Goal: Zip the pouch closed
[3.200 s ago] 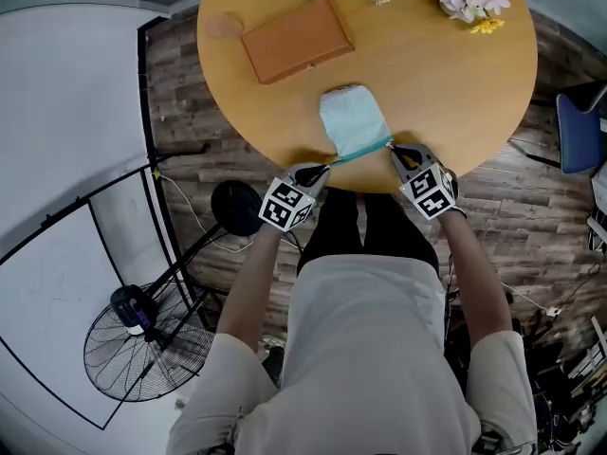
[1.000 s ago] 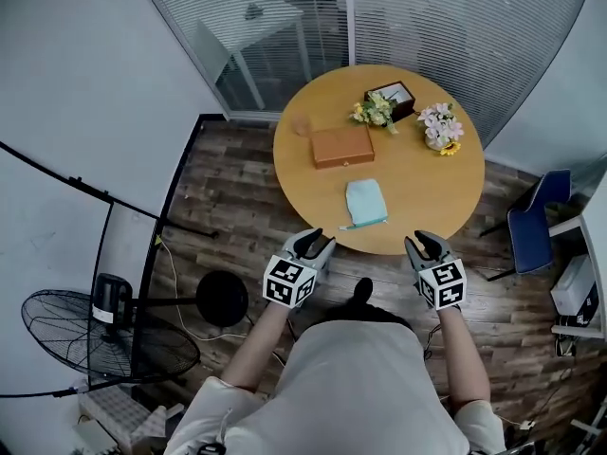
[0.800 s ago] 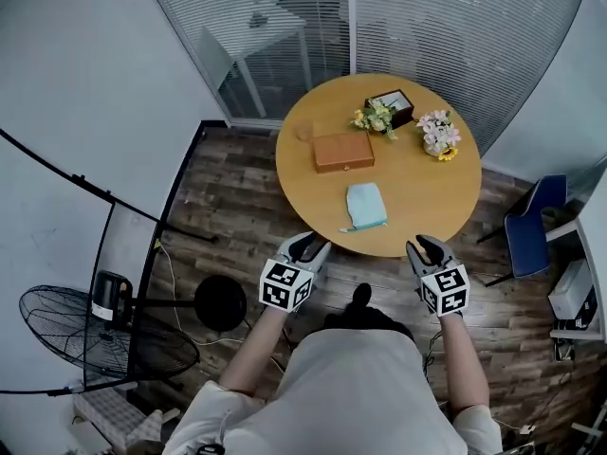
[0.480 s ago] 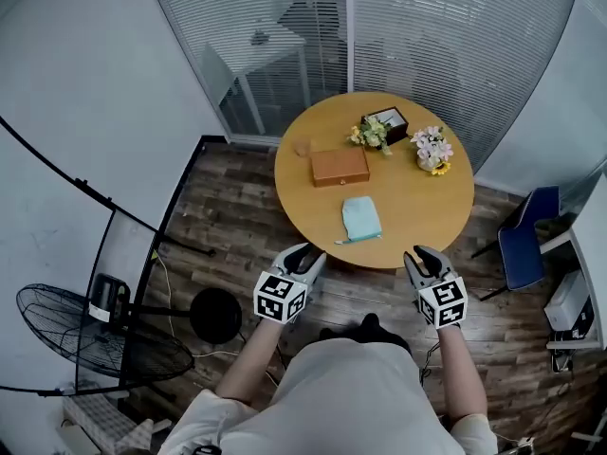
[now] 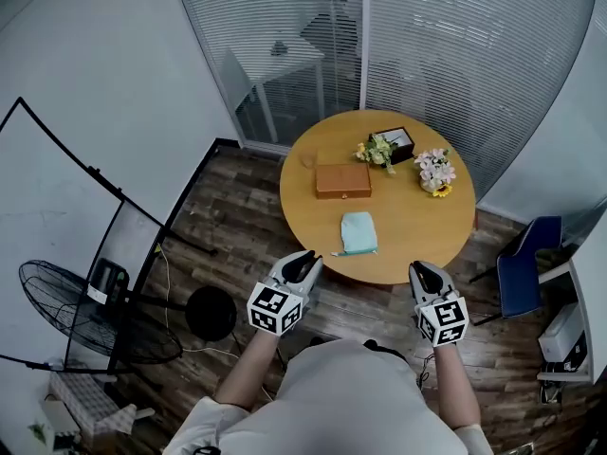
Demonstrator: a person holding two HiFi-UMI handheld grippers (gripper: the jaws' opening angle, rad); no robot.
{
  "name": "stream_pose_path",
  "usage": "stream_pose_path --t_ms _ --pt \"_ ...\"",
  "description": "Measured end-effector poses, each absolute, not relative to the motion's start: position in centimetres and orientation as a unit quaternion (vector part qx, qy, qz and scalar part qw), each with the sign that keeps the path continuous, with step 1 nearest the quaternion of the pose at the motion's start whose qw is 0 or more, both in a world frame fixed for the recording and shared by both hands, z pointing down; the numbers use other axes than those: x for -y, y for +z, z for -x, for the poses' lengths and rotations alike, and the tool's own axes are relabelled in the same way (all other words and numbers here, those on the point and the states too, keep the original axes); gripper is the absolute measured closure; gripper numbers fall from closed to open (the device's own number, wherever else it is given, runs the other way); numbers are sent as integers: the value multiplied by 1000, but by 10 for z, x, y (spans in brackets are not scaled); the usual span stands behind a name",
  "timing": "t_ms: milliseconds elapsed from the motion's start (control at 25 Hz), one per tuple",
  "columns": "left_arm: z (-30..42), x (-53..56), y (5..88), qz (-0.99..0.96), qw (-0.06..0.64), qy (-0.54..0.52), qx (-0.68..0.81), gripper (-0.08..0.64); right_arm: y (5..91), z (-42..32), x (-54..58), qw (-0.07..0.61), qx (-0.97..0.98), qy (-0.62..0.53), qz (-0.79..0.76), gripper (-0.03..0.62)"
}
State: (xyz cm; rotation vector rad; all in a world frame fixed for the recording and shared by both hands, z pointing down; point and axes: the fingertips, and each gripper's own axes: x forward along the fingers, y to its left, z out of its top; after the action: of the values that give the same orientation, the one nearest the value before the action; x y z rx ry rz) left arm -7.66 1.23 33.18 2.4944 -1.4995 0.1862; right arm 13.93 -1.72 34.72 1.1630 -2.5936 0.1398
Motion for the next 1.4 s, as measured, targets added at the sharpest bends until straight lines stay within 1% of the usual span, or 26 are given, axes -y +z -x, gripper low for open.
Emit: stream_pose_path --t_ms 400,640,1400 --pt "69 -31 323 -843 103 47 526 538 326 -149 12 111 915 33 -387 588" --pt "67 -35 318 -845 98 39 524 541 321 -151 10 86 917 39 -387 589" --pt "72 -37 316 -839 101 32 533 541 313 -148 14 95 919 22 -382 589"
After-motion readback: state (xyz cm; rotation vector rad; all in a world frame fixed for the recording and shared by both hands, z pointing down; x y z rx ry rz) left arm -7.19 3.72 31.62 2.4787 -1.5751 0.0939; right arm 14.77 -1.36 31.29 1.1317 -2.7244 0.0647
